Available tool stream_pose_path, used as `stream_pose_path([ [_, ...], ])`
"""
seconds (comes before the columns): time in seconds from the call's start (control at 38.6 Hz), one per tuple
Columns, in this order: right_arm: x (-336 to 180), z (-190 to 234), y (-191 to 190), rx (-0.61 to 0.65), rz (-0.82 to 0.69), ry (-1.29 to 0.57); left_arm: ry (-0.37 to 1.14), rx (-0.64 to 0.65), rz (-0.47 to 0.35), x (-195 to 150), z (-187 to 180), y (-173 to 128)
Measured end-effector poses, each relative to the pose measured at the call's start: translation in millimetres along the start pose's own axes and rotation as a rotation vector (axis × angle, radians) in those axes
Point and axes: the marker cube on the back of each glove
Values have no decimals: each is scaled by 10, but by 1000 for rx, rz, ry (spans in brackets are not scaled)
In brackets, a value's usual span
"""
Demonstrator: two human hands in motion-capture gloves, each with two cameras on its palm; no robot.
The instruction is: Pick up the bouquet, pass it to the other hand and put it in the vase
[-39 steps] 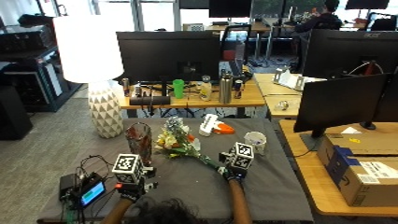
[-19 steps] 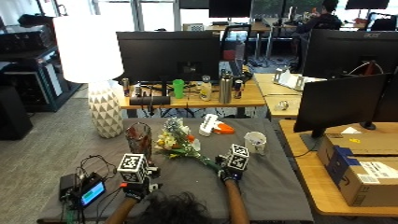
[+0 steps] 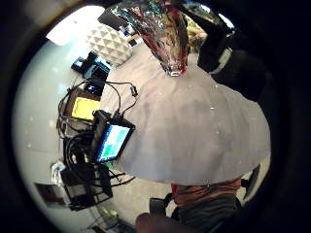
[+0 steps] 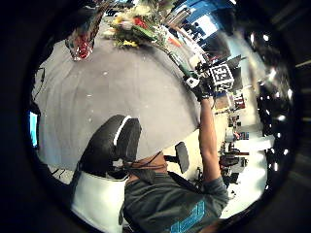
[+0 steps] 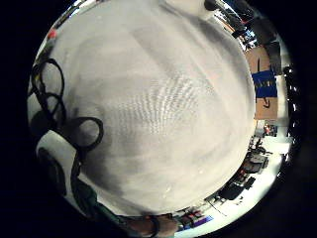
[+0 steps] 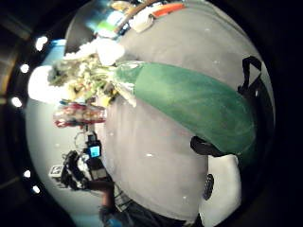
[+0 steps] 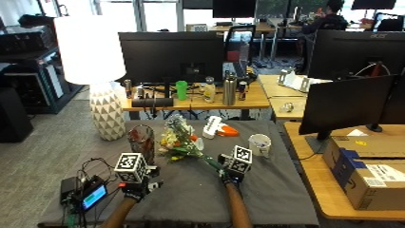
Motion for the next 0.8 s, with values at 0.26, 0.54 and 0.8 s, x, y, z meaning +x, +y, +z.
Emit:
stream_pose_path([
  [0.26,-304,-467,126,160,-80,-292,98,61,112,285,-472,-191],
  [0.54,-786,-858,506,169,-266,-840,385,171,226,909,-987,-515],
  [0.8,-1263,-774,726,86,-466,-1178,1004,193,281,1330,-1200,-943],
])
